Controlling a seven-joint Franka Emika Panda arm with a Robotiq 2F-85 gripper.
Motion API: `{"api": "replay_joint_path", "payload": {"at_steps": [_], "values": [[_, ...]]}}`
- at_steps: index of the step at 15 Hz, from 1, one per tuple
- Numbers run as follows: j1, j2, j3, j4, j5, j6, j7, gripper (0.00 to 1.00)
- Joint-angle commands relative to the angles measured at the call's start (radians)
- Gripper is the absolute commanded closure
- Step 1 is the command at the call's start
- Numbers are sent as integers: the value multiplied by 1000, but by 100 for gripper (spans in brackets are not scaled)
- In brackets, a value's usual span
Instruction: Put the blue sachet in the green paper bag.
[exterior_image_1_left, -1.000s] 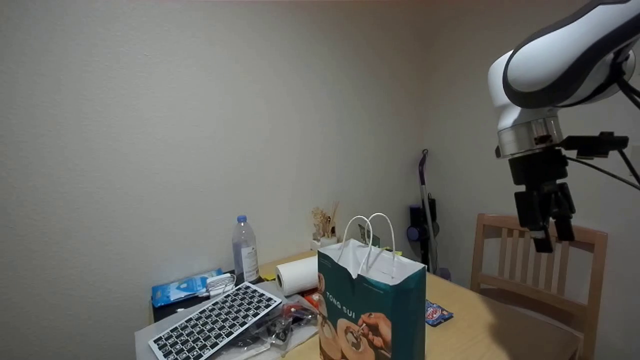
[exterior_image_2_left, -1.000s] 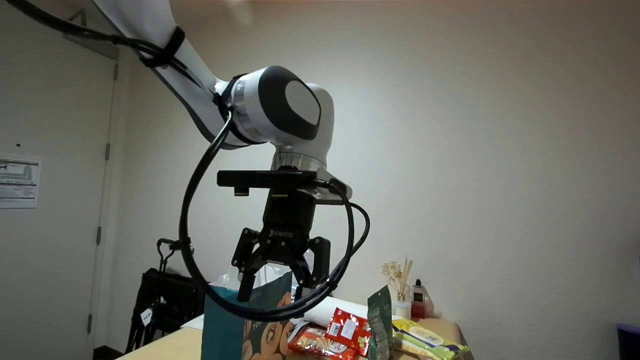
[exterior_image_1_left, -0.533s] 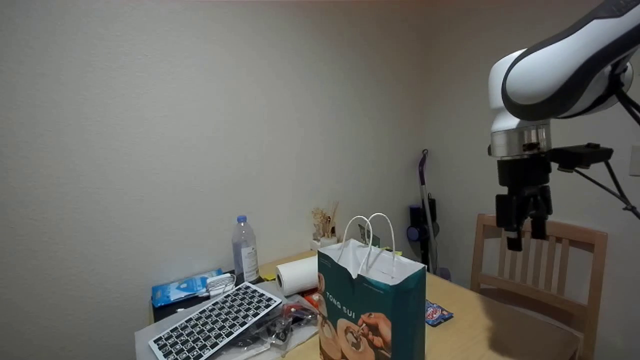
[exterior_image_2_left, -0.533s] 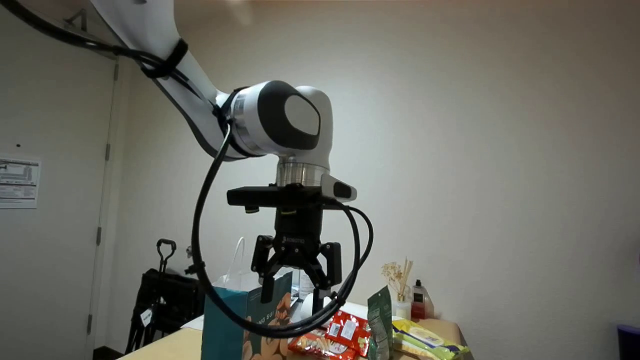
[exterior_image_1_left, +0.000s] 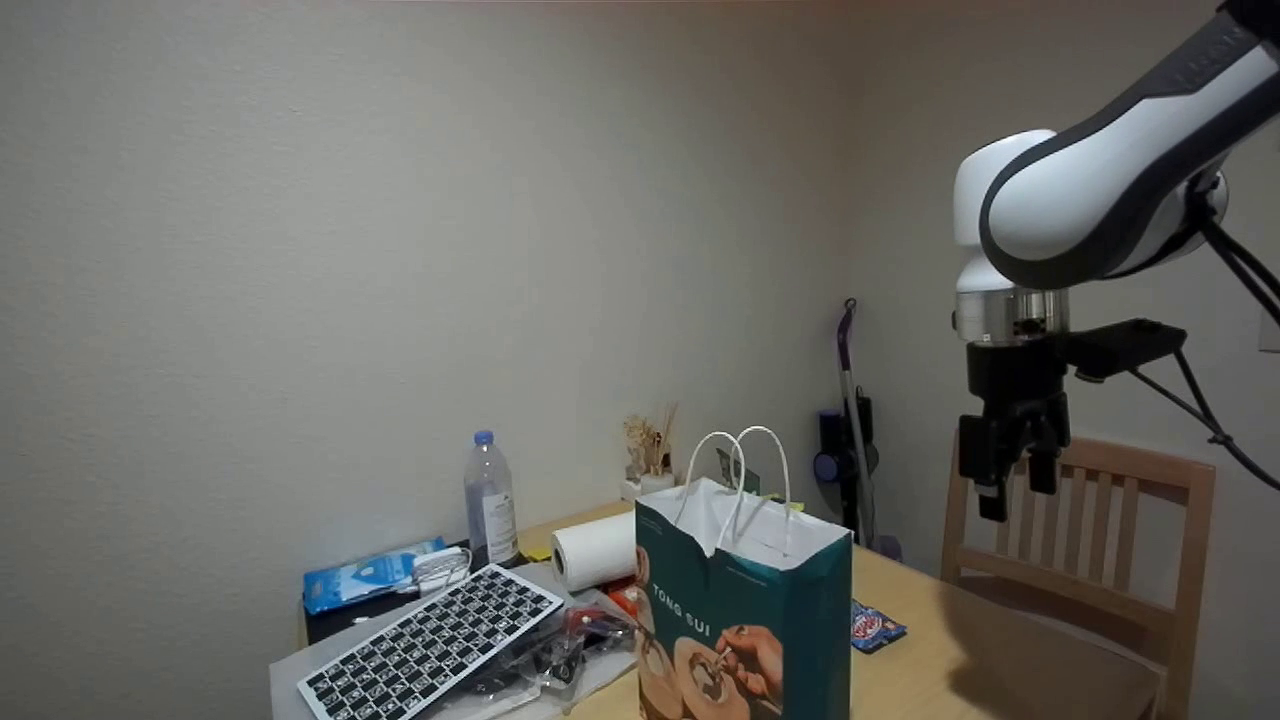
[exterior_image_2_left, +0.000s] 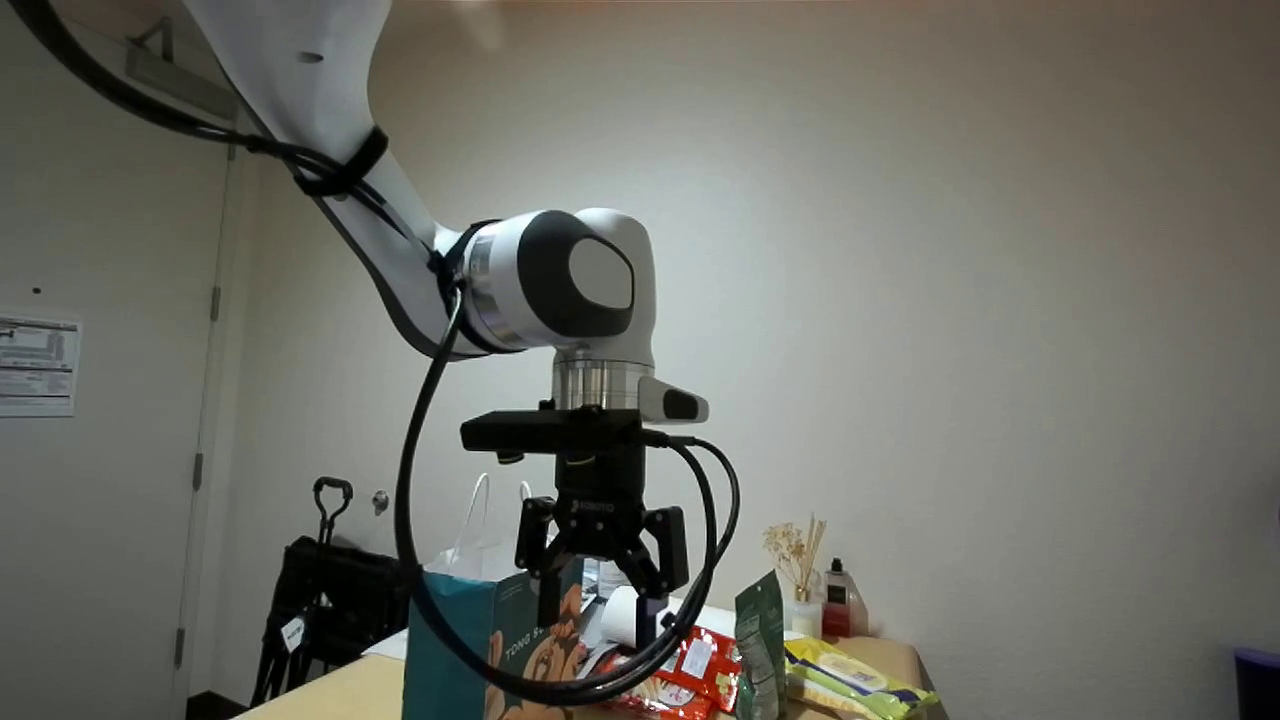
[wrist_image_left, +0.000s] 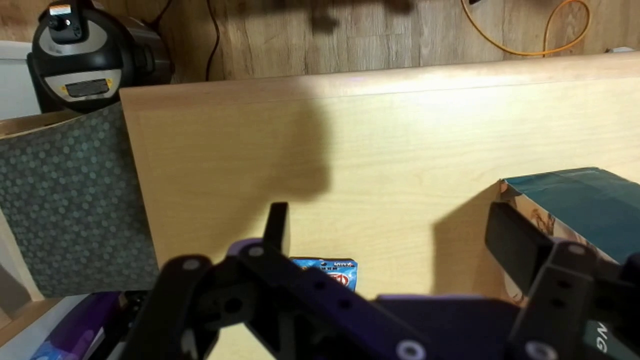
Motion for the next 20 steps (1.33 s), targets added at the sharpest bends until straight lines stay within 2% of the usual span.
{"api": "replay_joint_path", "payload": {"at_steps": [1, 9, 10, 11, 16, 20], "values": [[1, 31, 10, 4, -15, 18, 8, 0], [22, 280, 47, 120, -80, 25, 7, 0], [23, 295, 39, 140, -73, 5, -20, 0], [28, 240, 39, 96, -51, 7, 1, 0], [28, 298, 37, 140, -52, 6, -1, 0], [40, 346, 43, 153, -81, 80, -45, 0]]}}
